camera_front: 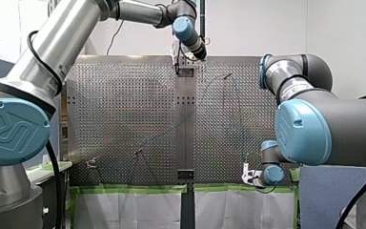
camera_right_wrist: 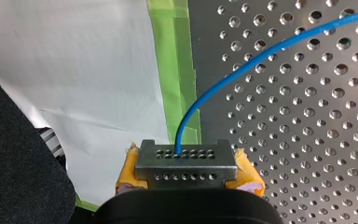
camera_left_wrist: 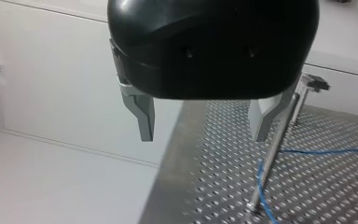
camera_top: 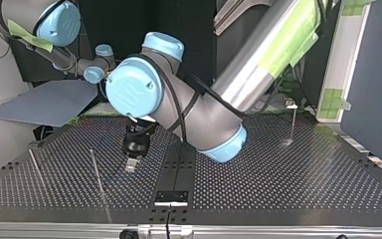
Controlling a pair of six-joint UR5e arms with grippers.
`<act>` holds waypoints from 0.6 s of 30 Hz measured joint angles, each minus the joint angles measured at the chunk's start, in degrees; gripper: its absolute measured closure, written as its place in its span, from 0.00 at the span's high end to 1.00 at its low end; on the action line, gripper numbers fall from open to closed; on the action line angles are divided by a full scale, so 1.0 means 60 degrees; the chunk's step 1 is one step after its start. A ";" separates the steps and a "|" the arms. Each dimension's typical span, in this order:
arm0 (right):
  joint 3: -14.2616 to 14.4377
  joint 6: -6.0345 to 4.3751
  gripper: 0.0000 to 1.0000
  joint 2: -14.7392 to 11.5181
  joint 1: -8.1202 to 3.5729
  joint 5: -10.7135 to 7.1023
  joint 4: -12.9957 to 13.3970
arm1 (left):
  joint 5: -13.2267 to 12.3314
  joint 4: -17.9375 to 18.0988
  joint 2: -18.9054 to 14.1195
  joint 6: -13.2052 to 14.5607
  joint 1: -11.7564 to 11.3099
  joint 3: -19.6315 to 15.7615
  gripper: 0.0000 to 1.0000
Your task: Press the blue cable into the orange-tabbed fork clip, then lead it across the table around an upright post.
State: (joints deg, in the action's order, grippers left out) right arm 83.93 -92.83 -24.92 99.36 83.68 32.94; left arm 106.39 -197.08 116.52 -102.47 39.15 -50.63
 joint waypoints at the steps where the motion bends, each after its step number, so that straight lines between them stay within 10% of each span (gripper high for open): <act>1: 0.0000 0.0000 0.00 0.0000 0.0003 0.0000 -0.0002 | -0.0022 0.0077 -0.0080 -0.0010 -0.0001 -0.0079 1.00; 18: -0.0031 0.0045 0.00 0.0000 0.0075 -0.0010 -0.0027 | -0.0171 0.1631 -0.1633 -0.0086 -0.0004 -0.1631 1.00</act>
State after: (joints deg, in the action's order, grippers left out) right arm 83.75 -92.56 -24.92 99.81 83.62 32.78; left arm 105.36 -187.29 106.72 -102.99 39.12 -60.41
